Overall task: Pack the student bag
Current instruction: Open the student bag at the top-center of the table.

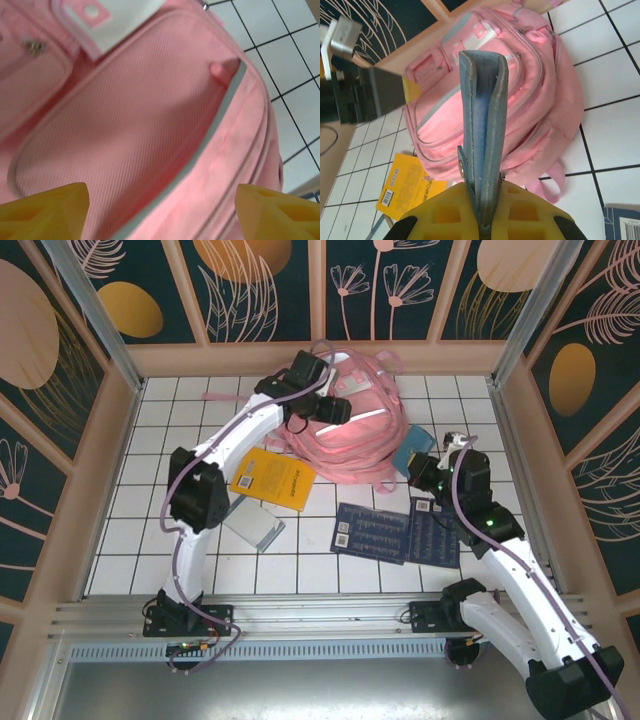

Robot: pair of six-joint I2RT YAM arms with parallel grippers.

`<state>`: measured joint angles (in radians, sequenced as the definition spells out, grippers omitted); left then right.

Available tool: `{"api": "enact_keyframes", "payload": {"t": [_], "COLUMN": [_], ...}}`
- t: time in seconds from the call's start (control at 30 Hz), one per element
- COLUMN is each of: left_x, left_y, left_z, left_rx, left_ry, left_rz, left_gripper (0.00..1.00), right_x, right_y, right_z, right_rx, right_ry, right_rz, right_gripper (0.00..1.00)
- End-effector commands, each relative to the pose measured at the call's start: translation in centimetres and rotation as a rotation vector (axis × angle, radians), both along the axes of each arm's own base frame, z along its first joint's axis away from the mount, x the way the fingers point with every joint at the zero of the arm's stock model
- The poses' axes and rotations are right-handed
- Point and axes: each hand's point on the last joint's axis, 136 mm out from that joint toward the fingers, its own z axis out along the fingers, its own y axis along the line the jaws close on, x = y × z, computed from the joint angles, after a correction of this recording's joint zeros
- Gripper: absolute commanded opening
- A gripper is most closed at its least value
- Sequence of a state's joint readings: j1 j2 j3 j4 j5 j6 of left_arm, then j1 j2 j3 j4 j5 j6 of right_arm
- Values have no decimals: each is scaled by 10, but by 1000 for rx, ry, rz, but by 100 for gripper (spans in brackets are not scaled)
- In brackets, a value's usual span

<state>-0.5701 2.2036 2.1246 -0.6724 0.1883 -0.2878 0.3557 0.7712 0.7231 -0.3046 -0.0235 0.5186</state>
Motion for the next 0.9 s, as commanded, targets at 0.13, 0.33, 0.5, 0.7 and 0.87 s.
{"api": "enact_keyframes", "payload": {"t": [0.13,0.33,0.5,0.7,0.87], "left_x": [0,-6,-6,-6,7], "left_y": [-37,-57,-60,-61,-42], "left_z": [-36,-38,-28,-13,36], "left_rx": [-126,-261,-302,-329,-408], "left_ry": [125,173,144,123,54], "left_rz": [-196,-268,-271,-279,-224], "left_gripper": [69,56,33,0,0], "right_x": [-4,-1,1,4,7], "right_y": [-1,-3,2,2,-9], "right_z": [-11,-23,-31,-34,-30], "right_rx": [-3,4,20,26,9], "right_ry": [4,25,45,52,48], "right_rz": [48,59,77,72,11], "right_gripper": [0,0,0,0,0]}}
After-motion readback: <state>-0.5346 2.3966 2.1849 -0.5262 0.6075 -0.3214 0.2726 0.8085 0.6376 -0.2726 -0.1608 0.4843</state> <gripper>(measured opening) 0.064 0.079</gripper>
